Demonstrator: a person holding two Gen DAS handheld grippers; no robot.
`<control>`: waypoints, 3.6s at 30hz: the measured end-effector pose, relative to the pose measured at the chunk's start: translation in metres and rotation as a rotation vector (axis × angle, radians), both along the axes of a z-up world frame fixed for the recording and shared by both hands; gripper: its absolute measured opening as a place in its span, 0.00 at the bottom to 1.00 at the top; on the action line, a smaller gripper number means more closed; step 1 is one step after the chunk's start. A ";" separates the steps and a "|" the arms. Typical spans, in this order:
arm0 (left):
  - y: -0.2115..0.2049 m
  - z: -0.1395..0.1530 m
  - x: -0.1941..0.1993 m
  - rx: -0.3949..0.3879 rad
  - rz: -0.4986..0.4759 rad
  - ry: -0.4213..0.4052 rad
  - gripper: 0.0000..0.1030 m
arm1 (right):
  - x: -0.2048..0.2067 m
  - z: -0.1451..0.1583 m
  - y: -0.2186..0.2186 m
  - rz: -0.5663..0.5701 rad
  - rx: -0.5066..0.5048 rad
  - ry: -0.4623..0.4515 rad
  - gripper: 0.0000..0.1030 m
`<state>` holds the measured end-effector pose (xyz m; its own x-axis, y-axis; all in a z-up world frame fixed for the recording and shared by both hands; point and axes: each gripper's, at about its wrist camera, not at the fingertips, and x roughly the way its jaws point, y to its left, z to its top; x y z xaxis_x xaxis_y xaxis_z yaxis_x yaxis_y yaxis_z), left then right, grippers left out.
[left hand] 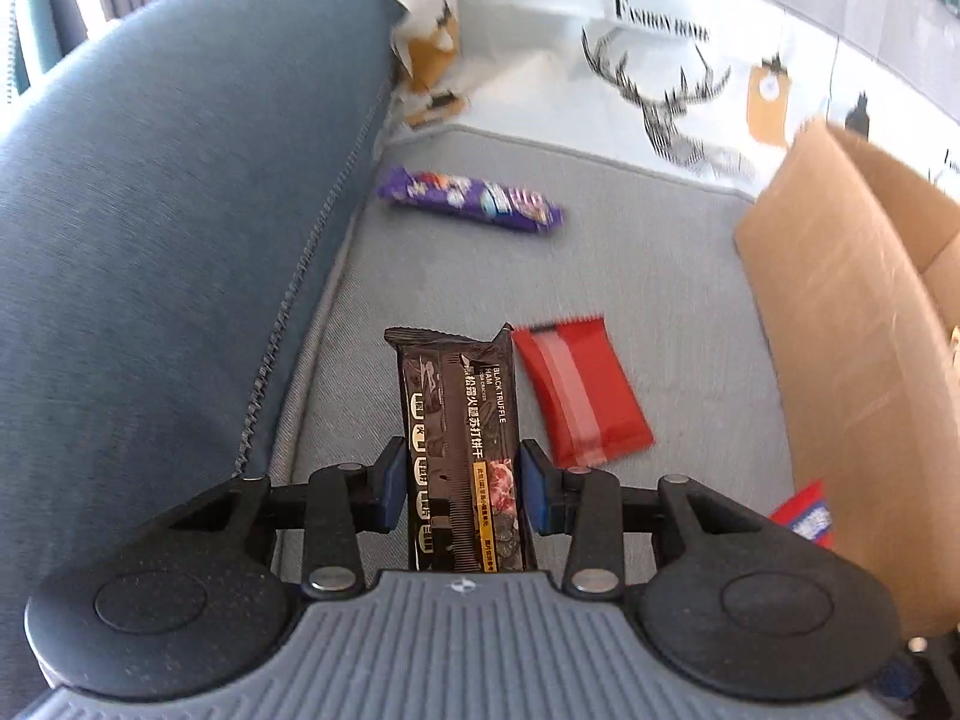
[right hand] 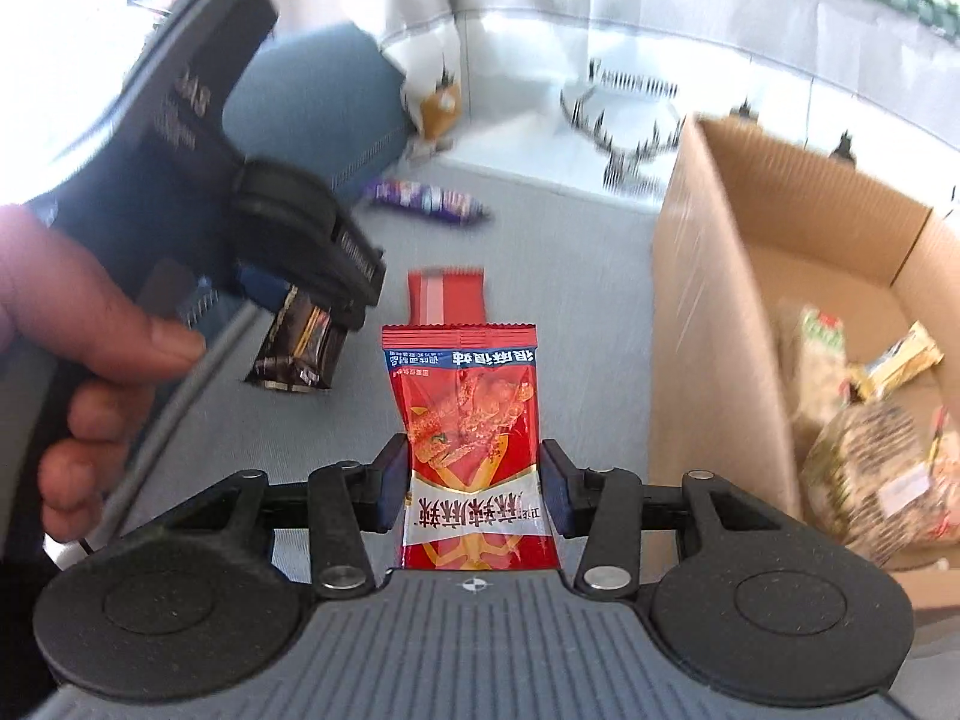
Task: Organize snacks
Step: 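Lift the spicy strip bag and chocolate bar in both tools over the box, then open the right tool to drop the strip bag while the left tool releases the chocolate bar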
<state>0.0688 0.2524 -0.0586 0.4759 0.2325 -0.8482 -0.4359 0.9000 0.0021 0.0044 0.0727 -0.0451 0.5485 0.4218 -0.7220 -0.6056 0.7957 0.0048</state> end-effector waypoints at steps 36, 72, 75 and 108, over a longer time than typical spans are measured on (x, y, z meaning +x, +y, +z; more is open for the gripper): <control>-0.041 0.042 0.018 0.049 -0.086 -0.274 0.42 | 0.094 0.101 -0.159 -0.268 0.253 -0.296 0.45; -0.173 0.083 0.049 -0.010 -0.396 -0.626 0.42 | 0.115 0.084 -0.222 -0.392 0.135 -0.306 0.46; -0.181 0.083 0.049 -0.021 -0.423 -0.640 0.42 | 0.115 0.084 -0.222 -0.393 0.132 -0.307 0.46; -0.193 0.084 0.053 -0.056 -0.478 -0.665 0.72 | 0.115 0.085 -0.216 -0.396 0.111 -0.317 0.66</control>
